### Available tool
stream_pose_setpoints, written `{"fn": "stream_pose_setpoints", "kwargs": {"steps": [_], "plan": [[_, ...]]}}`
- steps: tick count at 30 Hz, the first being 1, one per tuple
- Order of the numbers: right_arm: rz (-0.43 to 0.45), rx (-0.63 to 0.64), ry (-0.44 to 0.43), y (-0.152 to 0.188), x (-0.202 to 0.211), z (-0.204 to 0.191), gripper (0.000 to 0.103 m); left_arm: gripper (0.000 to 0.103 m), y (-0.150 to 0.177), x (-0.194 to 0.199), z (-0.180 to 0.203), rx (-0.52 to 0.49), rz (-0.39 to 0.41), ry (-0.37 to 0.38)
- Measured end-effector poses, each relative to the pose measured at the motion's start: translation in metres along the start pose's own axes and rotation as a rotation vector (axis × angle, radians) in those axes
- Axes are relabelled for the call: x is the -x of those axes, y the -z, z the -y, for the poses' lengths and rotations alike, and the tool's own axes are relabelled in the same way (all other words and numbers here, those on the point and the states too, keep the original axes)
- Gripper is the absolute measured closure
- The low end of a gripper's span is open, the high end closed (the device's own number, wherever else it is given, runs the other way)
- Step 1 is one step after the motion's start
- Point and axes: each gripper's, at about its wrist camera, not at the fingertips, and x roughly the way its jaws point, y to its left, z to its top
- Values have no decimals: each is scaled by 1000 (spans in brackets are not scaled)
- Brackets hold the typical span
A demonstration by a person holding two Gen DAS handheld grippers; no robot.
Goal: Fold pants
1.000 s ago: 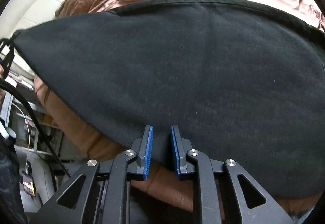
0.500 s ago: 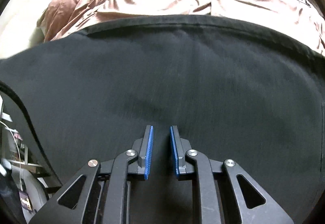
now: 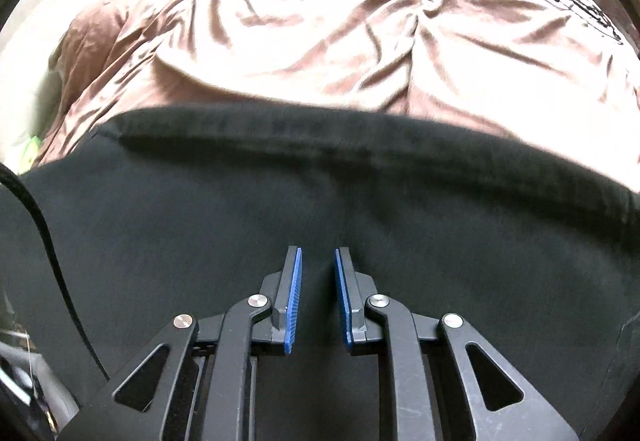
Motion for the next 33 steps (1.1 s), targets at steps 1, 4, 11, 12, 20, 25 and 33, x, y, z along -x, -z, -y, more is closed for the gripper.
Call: {"fn": "stream_pose_setpoints", "kwargs": {"steps": [1,4,11,12,20,25,33], "plan": [[1,0,5,-2,1,4,89,99,1,1,0,-3,2,1],[5,10,21,-10,-3,5,89,99,2,1,0,-2,3,2],[-4,9,34,-26,-16,6,91,99,3,3,5,-10,4,-1],[-6,9,32,-27,-17,7,91,99,3,3,6,-10,4,2],[-49,-22,-50,11,1,8,91,99,-1,3,48,-51,1,38],[-71,-36,-122,45,13,9,91,99,-1,4,85,-101,-9,72],[-69,-30,-195,102,39,3,91,99,6,1,154,-198,-40,133]]}}
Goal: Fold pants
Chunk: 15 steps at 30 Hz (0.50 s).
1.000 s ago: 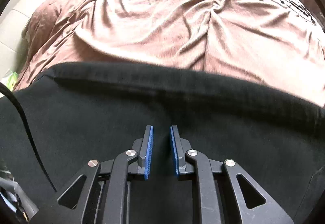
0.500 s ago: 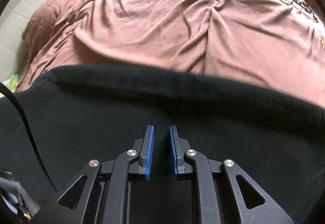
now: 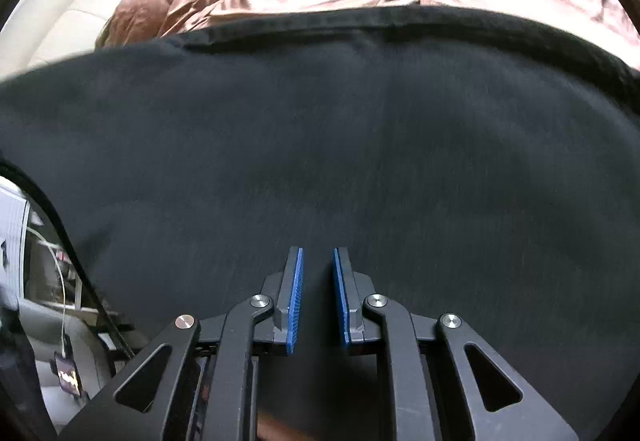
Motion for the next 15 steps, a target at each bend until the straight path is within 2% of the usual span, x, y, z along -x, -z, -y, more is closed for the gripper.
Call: {"fn": "stream_pose_setpoints", "kwargs": {"steps": [5,7,12,13,14,15], "plan": [[9,-35,-46,20,22,3,91,99,0,-10,50,-73,-26,49],[48,-41,-31,24,38,6,91,99,0,-13,69,-96,-35,69],[166,-73,-66,39,90,23,88,99,5,-21,123,-177,-54,111],[187,-75,-67,43,99,27,78,99,7,-23,135,-193,-59,121],[212,-76,-68,47,111,31,57,99,8,-25,142,-202,-61,128],[247,-76,-67,51,124,35,45,99,11,-28,153,-217,-66,137]]}}
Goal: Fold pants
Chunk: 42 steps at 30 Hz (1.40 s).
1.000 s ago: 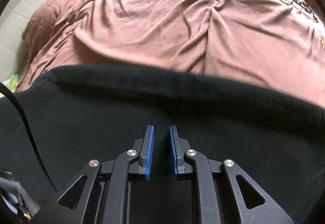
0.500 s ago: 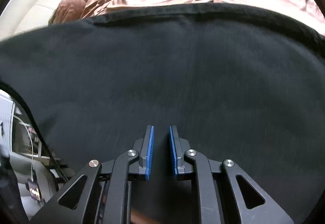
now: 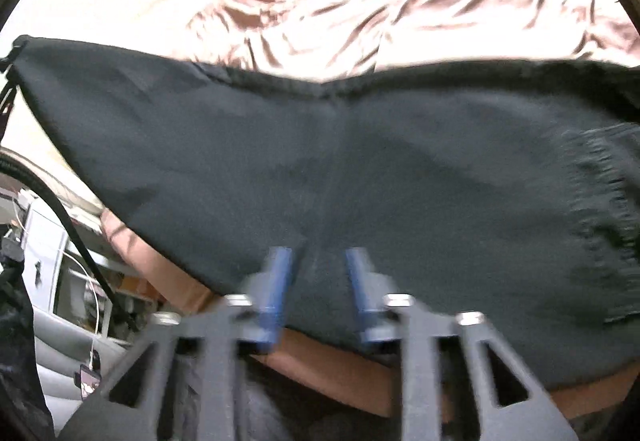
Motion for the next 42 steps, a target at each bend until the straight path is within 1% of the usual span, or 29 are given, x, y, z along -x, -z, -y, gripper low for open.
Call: {"fn": "stream_pose_setpoints", "kwargs": {"steps": [1,3,4,6,7,12,15,17,18,26,31,34,42], "plan": [[30,1,8,1,11,2,31,99,0,-5,11,-13,-5,11],[93,12,26,5,33,4,30,99,1,-13,28,-32,-16,27],[107,12,22,6,42,7,29,99,2,-18,38,-43,-22,36],[135,9,12,10,59,11,25,99,4,-27,55,-61,-32,51],[150,10,21,11,68,14,20,99,6,-32,64,-70,-37,59],[192,0,73,27,97,27,16,99,17,-58,105,-110,-67,97],[224,-11,78,39,114,34,8,99,24,-71,126,-128,-84,115],[254,-21,90,46,129,42,1,99,29,-78,139,-136,-96,129],[264,-27,93,54,138,41,0,99,33,-83,147,-144,-103,135],[326,-87,100,85,186,76,0,99,64,-119,191,-180,-161,160],[358,-132,99,101,211,106,0,99,89,-146,216,-200,-203,166],[383,-160,108,113,225,121,0,99,108,-161,231,-206,-241,177],[420,-222,112,140,248,151,0,99,157,-196,248,-214,-326,192]]}}
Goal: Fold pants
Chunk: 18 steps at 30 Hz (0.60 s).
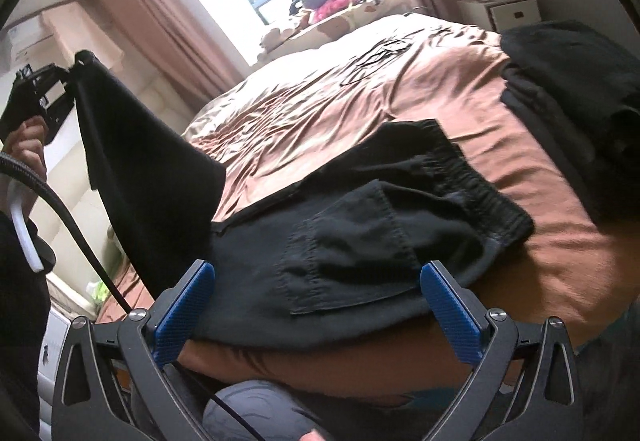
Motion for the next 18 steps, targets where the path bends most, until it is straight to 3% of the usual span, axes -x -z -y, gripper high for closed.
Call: {"fn": "stream_pose_setpoints", "kwargs": {"steps": [8,18], "plan": [[26,-68,20,4,19,36,0,99,37,-62,11,7,-110,9],[29,-128,53,5,29,76,0,99,115,-136,16,29,-288,41]]}}
